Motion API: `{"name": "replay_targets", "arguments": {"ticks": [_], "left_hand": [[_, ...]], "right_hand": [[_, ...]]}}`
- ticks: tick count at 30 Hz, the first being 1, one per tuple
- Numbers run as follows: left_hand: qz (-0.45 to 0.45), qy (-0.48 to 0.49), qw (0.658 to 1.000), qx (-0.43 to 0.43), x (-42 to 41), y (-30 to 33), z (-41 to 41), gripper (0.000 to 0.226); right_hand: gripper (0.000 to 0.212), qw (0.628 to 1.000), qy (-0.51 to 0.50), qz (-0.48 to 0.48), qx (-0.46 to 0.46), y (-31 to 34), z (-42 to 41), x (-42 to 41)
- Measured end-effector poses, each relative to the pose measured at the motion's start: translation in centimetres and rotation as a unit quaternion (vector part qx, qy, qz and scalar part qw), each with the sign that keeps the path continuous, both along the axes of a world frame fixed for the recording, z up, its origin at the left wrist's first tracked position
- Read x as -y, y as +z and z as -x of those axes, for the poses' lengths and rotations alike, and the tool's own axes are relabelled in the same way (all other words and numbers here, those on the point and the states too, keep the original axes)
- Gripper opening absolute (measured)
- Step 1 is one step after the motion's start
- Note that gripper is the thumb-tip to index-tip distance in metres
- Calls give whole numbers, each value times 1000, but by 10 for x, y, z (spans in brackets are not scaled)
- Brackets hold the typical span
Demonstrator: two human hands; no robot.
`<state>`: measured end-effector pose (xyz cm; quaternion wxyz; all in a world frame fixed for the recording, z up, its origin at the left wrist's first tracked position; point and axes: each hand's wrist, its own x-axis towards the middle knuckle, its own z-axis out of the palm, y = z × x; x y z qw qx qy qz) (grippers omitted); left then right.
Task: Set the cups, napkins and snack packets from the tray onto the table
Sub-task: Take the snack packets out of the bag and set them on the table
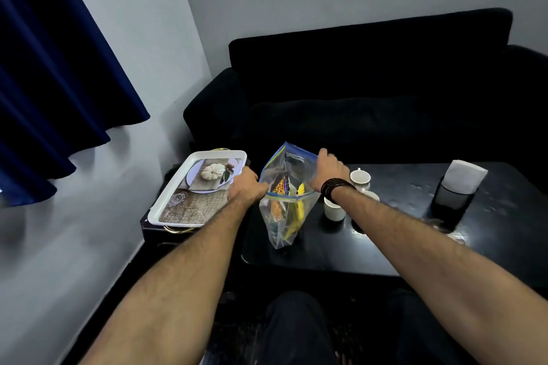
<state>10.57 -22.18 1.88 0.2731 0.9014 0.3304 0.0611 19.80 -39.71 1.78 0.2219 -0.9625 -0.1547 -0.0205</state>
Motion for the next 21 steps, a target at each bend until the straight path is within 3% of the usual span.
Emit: {"name": "replay_targets", "arguments": {"ticks": [2,4,5,7,10,14,15,17,19,21], "left_hand": [[29,-30,999,28,-5,-5,-2,29],[69,-42,995,56,-7,-10,-6,33],[92,-40,993,68,-6,-12,-8,39],[135,-24,986,96,-4,-15,-10,51],[187,23,975,117,-5,-24,-13,57],[185,63,978,68,-12,-51,-6,19],[179,60,981,38,-13,-59,-3,19],[190,53,980,-8,-12,-76,3,27],[227,57,972,-34,-8,-94,6,44],[277,62,958,-49,-2,-110,6,51]], "right_hand": [[64,990,35,12,137,6,3,-5],[50,977,71,15,198,15,4,-13],[36,981,97,0,168,19,5,-19],[6,992,129,15,4,25,4,-30],[36,980,148,77,-108,19,2,-41],[22,970,148,90,-168,-6,0,-46],[16,965,148,92,-195,-12,0,-48],[5,957,150,108,-225,-24,-3,-53],[9,956,160,126,-211,-33,-6,-61],[34,963,148,116,-192,-44,-10,-68]]}}
